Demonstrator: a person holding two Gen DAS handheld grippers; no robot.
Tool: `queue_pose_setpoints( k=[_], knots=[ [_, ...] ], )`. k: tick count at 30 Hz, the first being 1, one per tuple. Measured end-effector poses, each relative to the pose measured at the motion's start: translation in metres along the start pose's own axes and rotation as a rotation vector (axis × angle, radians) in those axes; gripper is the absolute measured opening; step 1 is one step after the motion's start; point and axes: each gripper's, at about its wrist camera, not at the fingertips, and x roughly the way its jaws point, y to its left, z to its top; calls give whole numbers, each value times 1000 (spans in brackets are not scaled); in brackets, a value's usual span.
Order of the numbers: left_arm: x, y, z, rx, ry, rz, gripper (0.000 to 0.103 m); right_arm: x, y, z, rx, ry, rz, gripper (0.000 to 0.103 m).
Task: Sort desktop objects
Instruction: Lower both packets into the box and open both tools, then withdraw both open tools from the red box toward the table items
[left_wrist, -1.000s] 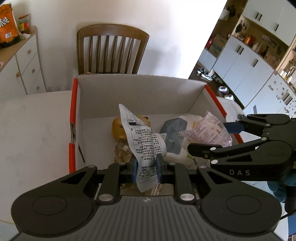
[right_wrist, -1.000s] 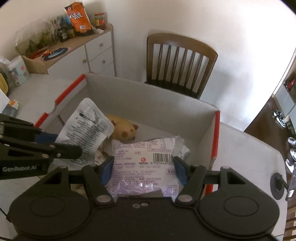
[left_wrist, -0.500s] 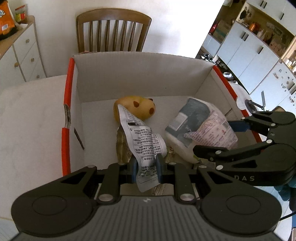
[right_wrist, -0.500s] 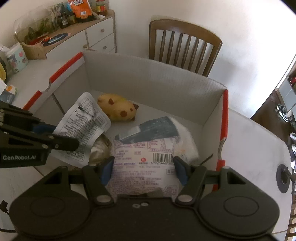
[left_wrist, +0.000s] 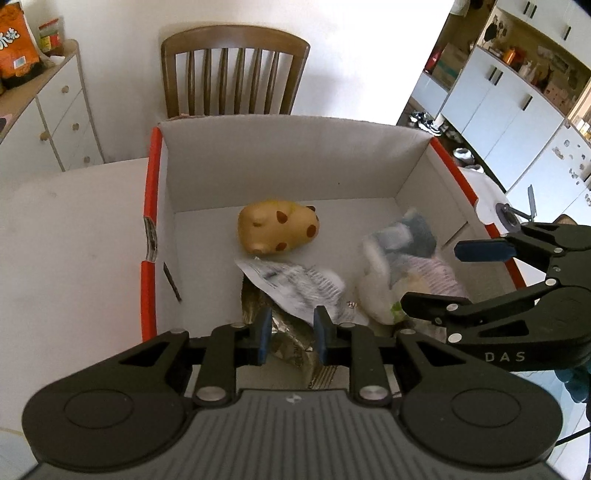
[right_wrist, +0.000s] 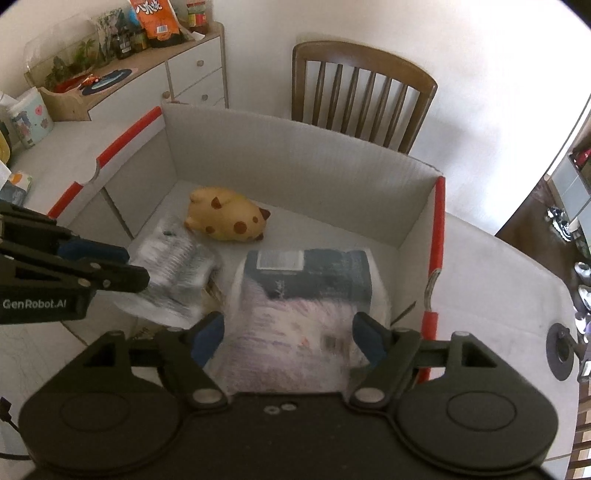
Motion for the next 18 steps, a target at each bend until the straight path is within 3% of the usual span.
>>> queue_pose_setpoints(
  k=[18],
  knots=[
    [-41,-12,-4,18,-49,-16,22,-44,-6,3,10,-61,-7,78]
  ],
)
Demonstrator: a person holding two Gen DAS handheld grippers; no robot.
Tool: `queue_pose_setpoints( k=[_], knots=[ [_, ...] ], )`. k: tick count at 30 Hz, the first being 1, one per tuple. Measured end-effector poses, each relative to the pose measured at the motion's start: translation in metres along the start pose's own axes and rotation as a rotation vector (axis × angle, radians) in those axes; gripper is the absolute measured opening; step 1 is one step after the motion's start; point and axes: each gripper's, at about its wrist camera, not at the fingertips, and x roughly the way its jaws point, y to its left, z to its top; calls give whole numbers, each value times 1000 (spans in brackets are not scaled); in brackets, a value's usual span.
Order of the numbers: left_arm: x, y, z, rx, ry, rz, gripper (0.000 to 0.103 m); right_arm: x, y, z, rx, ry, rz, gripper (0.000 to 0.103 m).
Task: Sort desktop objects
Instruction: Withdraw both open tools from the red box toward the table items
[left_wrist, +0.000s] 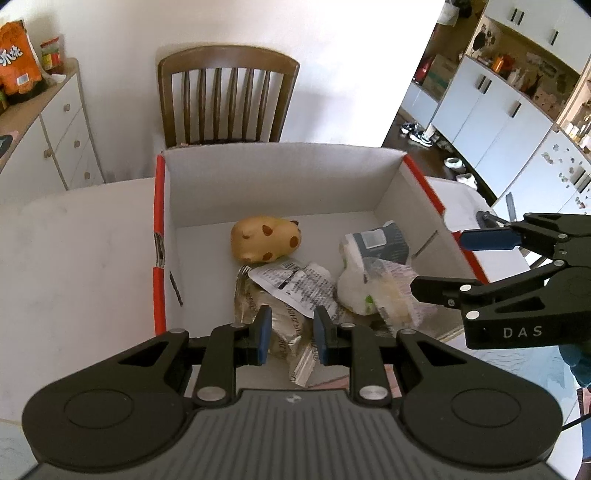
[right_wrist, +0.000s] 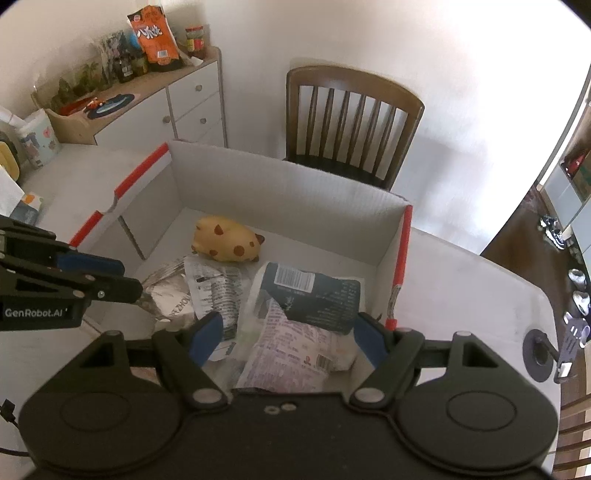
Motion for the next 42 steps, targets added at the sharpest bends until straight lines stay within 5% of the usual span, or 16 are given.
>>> queue_pose_setpoints(
  k=[42],
  knots=[
    [-122,-19,-67,19,-126,-112,22,-114,57,-41,27,-100,12,80]
  ],
)
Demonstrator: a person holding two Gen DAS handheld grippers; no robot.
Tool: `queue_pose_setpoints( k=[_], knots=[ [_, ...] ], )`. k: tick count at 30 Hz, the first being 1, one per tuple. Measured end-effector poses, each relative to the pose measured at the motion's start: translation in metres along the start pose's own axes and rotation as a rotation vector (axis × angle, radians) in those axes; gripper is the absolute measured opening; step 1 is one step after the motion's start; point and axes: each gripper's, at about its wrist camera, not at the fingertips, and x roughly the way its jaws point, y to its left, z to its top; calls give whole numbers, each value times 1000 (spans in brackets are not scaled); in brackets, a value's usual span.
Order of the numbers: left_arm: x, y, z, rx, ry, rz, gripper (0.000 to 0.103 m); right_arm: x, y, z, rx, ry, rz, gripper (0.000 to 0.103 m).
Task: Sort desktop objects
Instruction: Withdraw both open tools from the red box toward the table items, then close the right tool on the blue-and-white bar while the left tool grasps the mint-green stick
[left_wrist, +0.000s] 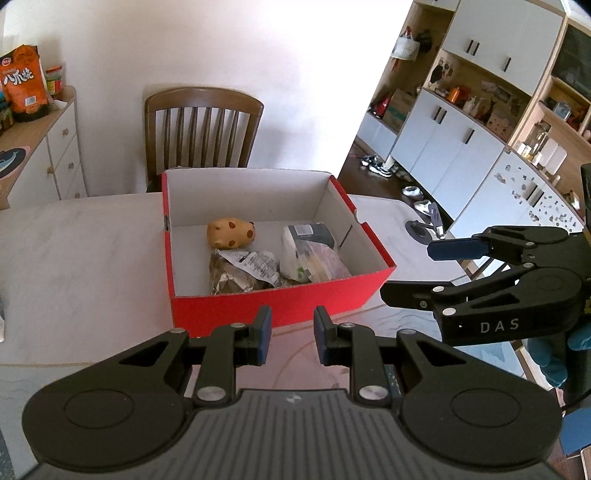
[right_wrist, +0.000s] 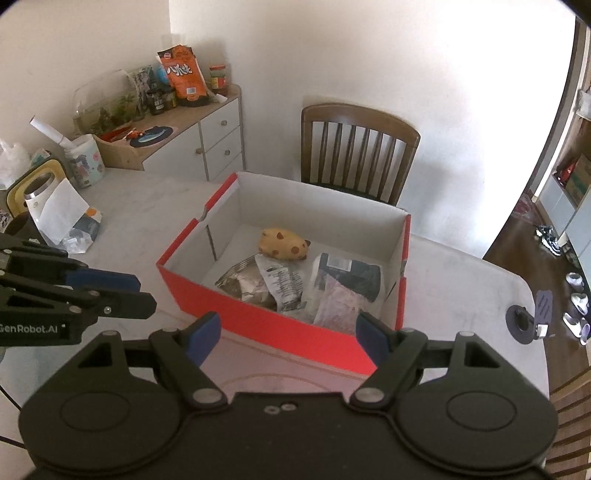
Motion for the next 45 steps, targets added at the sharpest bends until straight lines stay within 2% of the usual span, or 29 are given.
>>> queue_pose_setpoints(
  k=[20,21,23,25,30,36,38,45],
  knots=[
    [-29,1,-43,41,-9,-16,24,-30,18,-43,62,-2,-33,85],
    [-30,1,-46,46,-11,-15,26,-30,18,-47,68,0,-36,85],
    [-31,0,-52,56,-15,-9,43,-29,18,-54,77,3,-41,85],
    [-32,1,-58,55,-15,-12,54,-28,19,-61,84,5,-46,86],
    [-30,1,-74,67,-8,-17,55,-22,21,-79,112,28,-57,87],
    [-24,6,-87,77,8,-19,66,-12,22,-98,139,69,-71,88],
    [-22,9,-91,75,9,-12,74,-10,22,-102,146,79,-76,89],
    [-7,19,-111,84,36,5,89,4,20,-117,177,111,-103,90]
  ],
)
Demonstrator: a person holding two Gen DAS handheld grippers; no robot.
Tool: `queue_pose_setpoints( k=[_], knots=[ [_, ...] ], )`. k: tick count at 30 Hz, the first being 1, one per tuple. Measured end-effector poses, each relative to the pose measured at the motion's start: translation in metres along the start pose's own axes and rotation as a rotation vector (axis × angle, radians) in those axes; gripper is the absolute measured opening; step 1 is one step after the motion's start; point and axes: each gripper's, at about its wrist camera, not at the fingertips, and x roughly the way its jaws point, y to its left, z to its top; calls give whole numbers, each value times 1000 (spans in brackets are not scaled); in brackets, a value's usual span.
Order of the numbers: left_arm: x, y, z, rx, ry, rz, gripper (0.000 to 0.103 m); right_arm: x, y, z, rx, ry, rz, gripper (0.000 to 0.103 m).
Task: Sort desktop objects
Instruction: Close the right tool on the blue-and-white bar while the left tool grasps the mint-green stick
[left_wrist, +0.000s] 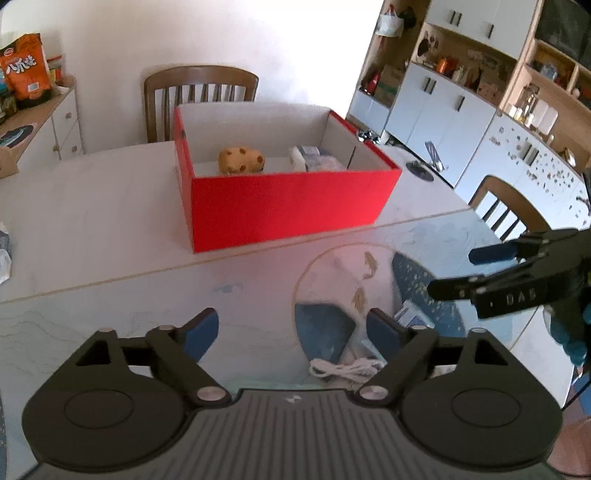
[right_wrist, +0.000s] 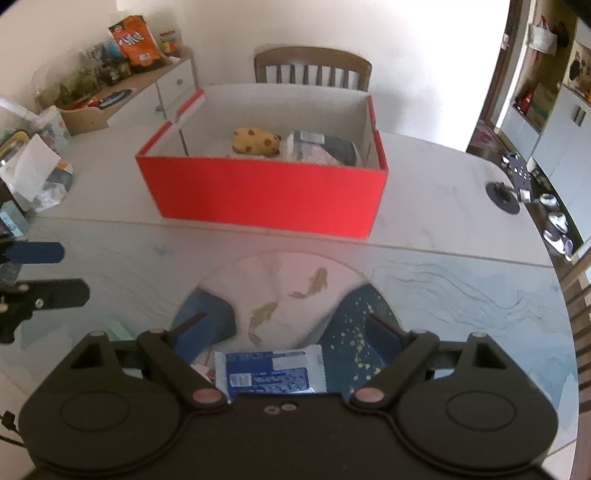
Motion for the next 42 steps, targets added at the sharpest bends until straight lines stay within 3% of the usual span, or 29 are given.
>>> queue_pose_setpoints(
  k=[5,14,22,29,36,42],
  knots=[
    [13,7,-13,37,25,-13,100,18,-4,-6,33,31,-28,90],
    [34,17,-31,111,56,-67,101,52,-6,-17,91,95,-85,90],
    [46,16,-45,264,86,-156,101,74,-8,-22,131,134,-132,90],
    [59,14,-45,339,111,-142,101,84,-7,-18,153,142,-149,90],
    [72,19,-44,323,126,-89,100,92,-8,-19,165,153,-167,90],
    [75,19,-45,337,128,-110,98,95,-11,-22,169,165,-168,91]
  ],
)
